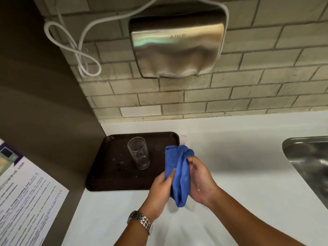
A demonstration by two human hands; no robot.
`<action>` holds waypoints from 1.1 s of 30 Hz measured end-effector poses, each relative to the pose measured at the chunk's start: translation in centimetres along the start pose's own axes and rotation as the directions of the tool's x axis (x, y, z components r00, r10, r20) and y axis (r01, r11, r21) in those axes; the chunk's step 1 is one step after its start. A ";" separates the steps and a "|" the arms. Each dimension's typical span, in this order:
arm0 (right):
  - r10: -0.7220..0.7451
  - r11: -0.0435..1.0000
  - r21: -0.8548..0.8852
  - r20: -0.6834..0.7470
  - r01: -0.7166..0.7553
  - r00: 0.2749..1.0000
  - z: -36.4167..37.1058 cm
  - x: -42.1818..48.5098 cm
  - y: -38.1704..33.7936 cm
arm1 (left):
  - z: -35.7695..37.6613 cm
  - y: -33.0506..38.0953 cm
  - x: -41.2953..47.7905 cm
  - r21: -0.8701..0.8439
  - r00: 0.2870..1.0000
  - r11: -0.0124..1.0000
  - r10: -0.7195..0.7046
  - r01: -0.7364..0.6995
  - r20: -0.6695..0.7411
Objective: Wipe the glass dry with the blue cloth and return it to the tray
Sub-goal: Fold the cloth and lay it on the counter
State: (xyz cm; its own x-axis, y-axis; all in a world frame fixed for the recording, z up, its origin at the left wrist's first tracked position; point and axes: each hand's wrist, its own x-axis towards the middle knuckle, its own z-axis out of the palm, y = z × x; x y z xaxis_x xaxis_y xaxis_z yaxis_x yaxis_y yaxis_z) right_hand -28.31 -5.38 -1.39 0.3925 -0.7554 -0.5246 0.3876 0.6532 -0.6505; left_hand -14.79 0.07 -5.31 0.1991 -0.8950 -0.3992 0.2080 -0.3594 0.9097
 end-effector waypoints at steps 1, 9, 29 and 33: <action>-0.014 0.999 -0.044 -0.020 0.013 1.000 0.1 0.1 -0.1 | 0.0 -0.1 0.1 0.070 0.999 0.997 0.025 -0.023 -0.026; -0.129 0.904 -0.424 -0.142 0.058 0.981 -0.8 1.0 -1.1 | 0.7 -0.4 1.1 0.091 0.964 0.981 0.187 -0.172 -0.188; -0.545 0.482 -0.859 -0.141 0.172 0.826 -11.2 4.3 -1.7 | 7.5 -1.7 6.5 0.187 0.987 0.974 0.142 -0.125 -0.079; -0.464 0.551 -0.831 -0.234 0.071 0.855 -12.9 4.2 -0.7 | 8.4 -2.8 6.6 0.310 0.994 0.949 0.088 -0.063 -0.067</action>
State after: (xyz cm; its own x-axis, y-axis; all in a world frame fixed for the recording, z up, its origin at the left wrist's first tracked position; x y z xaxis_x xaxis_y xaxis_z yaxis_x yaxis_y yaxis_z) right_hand -37.72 -9.72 -10.25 -0.0396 -0.9606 -0.2752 -0.4519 0.2629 -0.8524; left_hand -22.09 -7.00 -9.56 0.2804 -0.9034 -0.3245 -0.1125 -0.3666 0.9235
